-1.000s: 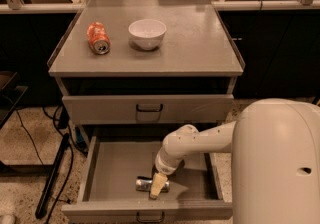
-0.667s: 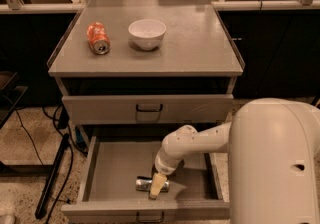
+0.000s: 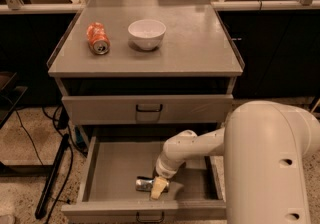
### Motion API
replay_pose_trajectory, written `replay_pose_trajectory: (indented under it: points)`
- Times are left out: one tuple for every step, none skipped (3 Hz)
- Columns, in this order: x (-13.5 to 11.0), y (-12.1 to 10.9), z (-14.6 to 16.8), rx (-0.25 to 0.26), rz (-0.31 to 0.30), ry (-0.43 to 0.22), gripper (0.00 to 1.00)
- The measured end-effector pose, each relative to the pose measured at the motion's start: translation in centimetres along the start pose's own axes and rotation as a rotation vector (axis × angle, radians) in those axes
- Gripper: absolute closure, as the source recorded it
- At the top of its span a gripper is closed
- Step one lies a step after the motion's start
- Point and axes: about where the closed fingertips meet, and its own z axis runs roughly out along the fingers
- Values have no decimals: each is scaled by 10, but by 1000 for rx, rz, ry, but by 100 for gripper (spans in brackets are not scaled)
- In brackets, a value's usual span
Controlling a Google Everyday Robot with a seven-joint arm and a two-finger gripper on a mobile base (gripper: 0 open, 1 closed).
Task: Pick redbull can from middle drawer and place on counter
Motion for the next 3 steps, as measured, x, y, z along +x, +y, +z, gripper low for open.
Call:
replay_pose_trajectory:
  points:
    - [5, 2, 10, -5, 14, -8, 19]
    - [6, 2, 10, -5, 15, -8, 42]
    - [6, 2, 10, -5, 15, -8, 65]
